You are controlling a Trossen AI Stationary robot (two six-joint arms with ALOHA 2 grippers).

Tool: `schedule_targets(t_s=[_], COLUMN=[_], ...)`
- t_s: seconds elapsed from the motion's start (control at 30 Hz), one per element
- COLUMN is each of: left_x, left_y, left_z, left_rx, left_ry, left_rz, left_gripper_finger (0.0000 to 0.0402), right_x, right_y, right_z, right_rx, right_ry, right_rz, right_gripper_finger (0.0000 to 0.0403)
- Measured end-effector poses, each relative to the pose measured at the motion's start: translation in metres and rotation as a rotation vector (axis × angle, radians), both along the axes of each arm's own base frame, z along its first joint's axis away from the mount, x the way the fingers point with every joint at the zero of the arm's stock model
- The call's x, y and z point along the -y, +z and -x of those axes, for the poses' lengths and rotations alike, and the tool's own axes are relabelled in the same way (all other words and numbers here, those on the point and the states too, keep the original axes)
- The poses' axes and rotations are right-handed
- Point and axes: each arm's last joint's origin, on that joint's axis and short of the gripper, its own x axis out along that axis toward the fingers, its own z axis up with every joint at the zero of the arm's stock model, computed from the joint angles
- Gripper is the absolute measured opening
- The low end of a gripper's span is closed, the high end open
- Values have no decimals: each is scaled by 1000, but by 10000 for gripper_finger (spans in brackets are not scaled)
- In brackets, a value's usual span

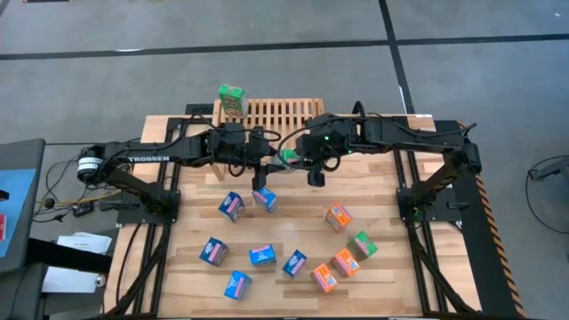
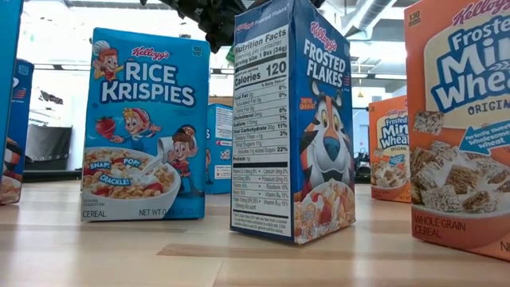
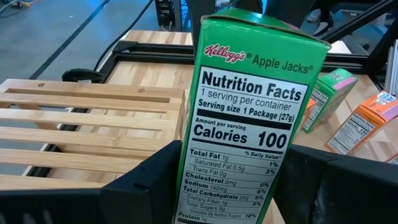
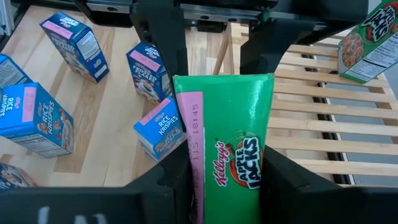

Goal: Stack cereal on shelf
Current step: Put the top green cereal box on the shelf aligned with the other green cereal box

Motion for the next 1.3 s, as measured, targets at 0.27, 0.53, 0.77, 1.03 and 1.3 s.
schedule_targets(t_s=[0.27,0.53,0.77,1.03,1.3], left_x=[-1,-4,0,2,4], left_y=[3,29,59,28,28], left_z=[-1,22,75,87,89], left_rx=[38,143,528,737,728], left_ry=[25,63,65,37,-110], left_rz=[7,15,-38,56,96], left_gripper_finger=[185,184,183,188,191], right_x=[0,-11,-13,-10,-7], right_y=[22,76,105,79,72], right_z=[4,29,75,31,7], right_rx=[42,179,400,558,620], right_ry=[-23,13,-22,-18,68], right_rz=[9,22,-11,-4,-111], right_gripper_finger=[246,281,281,281,281])
